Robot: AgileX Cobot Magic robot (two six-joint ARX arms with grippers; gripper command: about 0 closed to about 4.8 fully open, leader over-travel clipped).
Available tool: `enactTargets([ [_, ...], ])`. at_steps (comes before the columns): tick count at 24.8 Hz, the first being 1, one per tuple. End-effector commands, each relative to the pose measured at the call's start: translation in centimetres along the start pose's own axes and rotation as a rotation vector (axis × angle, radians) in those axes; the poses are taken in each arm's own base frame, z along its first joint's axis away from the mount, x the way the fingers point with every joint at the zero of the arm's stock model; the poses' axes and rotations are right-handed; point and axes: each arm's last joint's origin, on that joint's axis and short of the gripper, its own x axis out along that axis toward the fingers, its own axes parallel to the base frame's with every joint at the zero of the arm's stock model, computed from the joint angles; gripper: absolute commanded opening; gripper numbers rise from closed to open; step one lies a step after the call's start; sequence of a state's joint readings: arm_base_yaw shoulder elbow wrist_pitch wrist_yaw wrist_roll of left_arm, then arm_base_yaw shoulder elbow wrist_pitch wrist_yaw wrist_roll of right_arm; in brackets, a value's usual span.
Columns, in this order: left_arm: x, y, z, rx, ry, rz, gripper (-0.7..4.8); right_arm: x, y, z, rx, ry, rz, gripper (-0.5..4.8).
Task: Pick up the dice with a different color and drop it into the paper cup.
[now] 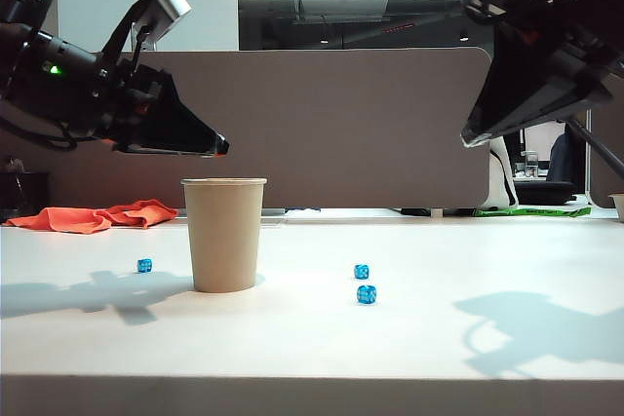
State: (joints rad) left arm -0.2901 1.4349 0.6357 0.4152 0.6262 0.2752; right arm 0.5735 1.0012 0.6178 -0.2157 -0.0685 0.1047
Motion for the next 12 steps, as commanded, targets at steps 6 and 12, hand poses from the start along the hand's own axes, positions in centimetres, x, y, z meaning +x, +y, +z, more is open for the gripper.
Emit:
enactTargets([
  [6, -0.05, 0.24, 0.87, -0.122, -0.06, 0.035, 1.27, -0.08, 0.05, 0.19, -0.002, -0.015, 0.004, -0.01],
  [12, -0.05, 0.24, 0.87, -0.131, -0.061, 0.035, 1.21, -0.08, 0.05, 0.19, -0.002, -0.015, 0.003, -0.01],
])
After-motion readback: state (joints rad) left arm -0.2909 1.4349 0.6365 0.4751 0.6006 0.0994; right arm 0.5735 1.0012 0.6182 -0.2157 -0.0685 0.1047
